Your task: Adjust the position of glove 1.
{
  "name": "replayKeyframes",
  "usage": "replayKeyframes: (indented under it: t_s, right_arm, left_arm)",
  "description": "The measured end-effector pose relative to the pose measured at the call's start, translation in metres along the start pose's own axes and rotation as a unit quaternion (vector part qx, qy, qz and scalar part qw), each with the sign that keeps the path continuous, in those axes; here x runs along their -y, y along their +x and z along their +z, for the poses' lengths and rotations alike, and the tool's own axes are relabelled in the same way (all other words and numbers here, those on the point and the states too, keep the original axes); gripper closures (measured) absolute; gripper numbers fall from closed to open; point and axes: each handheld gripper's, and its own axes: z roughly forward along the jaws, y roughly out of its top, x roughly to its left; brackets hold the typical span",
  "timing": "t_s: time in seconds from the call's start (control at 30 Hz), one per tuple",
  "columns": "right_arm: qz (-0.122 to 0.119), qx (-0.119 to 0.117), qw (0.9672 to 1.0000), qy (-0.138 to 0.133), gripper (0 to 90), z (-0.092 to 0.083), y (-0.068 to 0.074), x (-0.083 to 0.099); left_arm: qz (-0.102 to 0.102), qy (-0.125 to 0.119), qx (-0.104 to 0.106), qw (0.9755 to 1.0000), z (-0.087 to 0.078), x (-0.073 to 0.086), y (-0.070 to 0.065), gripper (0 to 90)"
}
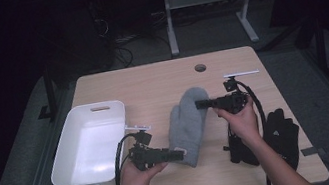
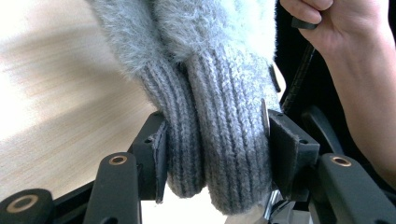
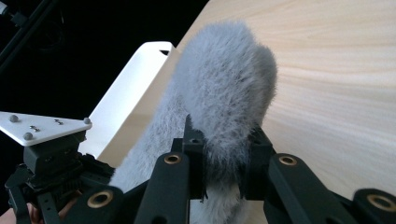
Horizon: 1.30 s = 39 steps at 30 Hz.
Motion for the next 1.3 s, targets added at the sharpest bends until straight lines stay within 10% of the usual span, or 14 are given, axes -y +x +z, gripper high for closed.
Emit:
replayKeyframes:
  t_s: [1.3]
  right_arm:
    - [-0.032,-0.049,0.9982,-0.011,73.4,0.05,0.078,-0.056]
  left_arm:
    - [0.01,-0.071,-0.011,0.9974,-0.09,-0.003,-0.005,45.6]
